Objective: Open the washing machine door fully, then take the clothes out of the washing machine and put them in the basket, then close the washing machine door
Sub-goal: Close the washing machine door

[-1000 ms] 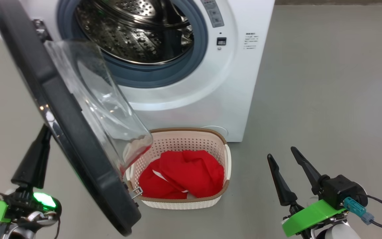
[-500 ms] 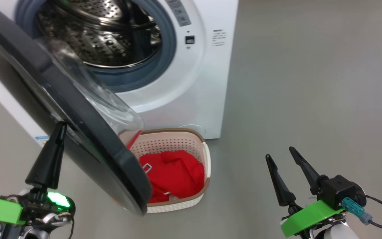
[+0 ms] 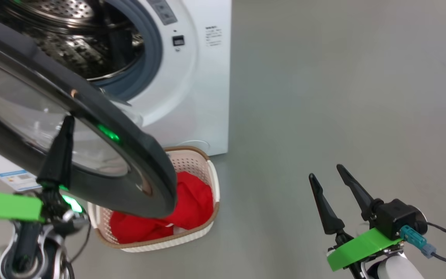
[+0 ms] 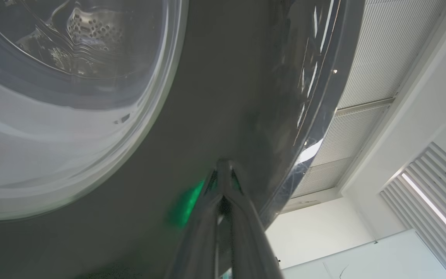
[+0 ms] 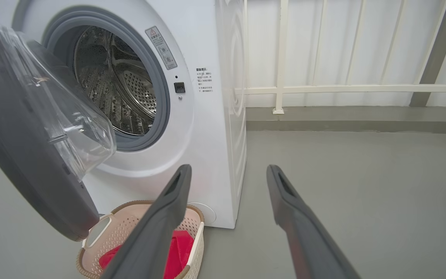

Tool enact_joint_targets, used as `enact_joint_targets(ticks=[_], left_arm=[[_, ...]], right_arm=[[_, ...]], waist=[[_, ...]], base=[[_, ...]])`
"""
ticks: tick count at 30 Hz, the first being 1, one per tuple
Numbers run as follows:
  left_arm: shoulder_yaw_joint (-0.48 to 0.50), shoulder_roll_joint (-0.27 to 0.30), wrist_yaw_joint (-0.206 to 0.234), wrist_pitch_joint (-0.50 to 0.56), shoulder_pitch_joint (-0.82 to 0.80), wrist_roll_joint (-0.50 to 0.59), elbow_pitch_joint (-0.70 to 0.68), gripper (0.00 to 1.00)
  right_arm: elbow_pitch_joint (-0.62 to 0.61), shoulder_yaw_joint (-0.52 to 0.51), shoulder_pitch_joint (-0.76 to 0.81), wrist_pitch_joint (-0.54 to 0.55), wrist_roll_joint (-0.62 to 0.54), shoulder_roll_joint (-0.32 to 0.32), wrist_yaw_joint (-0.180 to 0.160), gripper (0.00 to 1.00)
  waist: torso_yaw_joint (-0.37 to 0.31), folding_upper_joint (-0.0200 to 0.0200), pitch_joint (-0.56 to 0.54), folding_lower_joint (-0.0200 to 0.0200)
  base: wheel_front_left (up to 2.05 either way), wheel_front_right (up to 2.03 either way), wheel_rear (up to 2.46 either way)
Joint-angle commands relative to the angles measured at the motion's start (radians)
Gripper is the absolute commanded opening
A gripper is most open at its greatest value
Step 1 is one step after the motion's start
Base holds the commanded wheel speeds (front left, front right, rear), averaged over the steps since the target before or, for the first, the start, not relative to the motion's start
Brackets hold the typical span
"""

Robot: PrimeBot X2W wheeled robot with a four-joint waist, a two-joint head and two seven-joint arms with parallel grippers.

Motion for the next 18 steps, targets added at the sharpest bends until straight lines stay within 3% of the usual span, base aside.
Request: enact_joint_targets(ticks=[1,18], left_arm=[[0.028,0.012,-0.001,-0.017,-0.069,0.018,-0.003,0.00],[0.050,0.032,-0.018,-0.112,-0.318,0.068,0.200,0.00]], right_arm=[[-0.031,0.024,-0.040,-0.006,0.007,0.000,0.006,1.00],[-0.045,0.029,-0.073,-0.006,0.013,0.000,0.006,1.00]], waist=[[-0.034,0.0000,0.029,0.0000],[-0.133,0.0000,0.098,0.0000]], base=[[0.00,0.00,0.00],[0.00,0.00,0.00]])
